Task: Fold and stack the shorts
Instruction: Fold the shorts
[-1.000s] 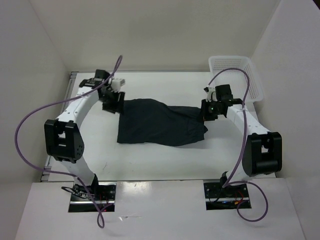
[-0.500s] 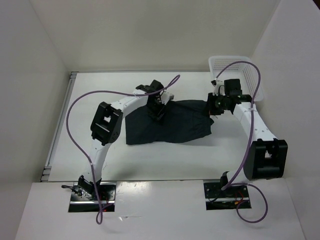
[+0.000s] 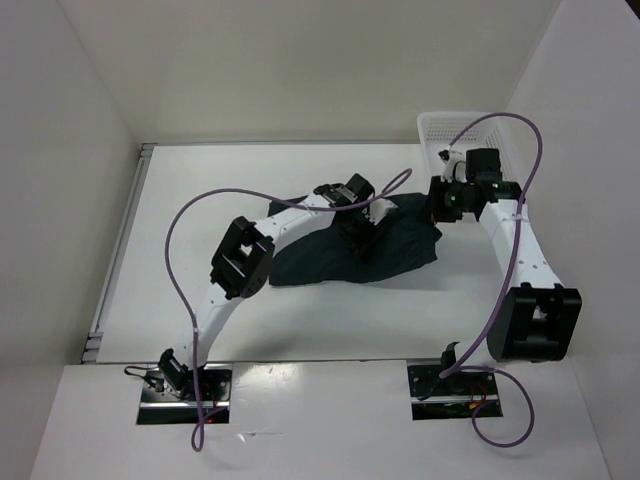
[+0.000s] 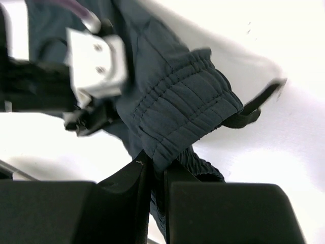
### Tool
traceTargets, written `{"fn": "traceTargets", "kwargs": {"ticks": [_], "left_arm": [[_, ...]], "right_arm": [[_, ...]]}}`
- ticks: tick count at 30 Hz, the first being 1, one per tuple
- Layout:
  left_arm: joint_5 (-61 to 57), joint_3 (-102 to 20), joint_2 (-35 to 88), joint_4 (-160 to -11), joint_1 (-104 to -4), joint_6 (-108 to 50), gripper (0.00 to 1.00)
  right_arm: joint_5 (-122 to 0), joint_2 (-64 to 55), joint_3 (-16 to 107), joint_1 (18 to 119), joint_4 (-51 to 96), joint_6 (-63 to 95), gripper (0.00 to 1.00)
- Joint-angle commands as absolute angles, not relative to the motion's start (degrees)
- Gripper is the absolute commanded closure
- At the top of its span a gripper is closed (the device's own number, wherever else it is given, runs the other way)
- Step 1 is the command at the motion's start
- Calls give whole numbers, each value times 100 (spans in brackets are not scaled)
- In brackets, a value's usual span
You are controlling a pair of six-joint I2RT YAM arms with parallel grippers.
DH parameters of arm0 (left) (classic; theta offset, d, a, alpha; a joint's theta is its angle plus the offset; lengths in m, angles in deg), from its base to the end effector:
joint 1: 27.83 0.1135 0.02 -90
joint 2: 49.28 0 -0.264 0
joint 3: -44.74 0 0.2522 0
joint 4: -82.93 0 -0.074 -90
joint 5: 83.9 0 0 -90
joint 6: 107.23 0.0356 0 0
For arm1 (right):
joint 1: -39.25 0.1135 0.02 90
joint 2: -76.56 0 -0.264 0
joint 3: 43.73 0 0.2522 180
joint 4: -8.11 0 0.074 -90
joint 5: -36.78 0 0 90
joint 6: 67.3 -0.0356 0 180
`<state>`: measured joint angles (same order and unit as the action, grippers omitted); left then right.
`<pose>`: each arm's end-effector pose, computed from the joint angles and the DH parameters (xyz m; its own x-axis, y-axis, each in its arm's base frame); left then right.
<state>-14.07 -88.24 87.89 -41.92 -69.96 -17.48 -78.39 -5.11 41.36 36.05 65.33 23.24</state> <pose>0.3773 -0.3579 0.1821 -0.6413 0.5745 -0.5086 0.7573 0.5807 -0.2988 0.2966 -0.0014 0.3040 -0.8038 0.0364 -0.5938 -0.2079 0.9180 0.3376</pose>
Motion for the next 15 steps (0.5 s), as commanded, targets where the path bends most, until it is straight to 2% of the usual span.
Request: {"fn": "traceTargets", "kwargs": {"ticks": [1, 4, 11, 15], "left_arm": [[-1711, -9022, 8740, -4244, -6958, -1723, 36], [-1772, -8812, 8319, -4244, -6748, -1723, 33], [-1351, -7109, 6598, -4454, -5518, -1723, 28], [-1034, -6317, 6445, -4455, -5087, -1723, 28]], "right_arm": [[-7766, -508, 4781, 3582, 6546, 2419, 100], [-7652, -666, 5184, 3582, 6599, 2359, 100], [-7363, -1035, 5563, 3582, 6599, 2007, 100], [-7098, -1167, 5625, 3810, 6599, 2059, 100]]}}
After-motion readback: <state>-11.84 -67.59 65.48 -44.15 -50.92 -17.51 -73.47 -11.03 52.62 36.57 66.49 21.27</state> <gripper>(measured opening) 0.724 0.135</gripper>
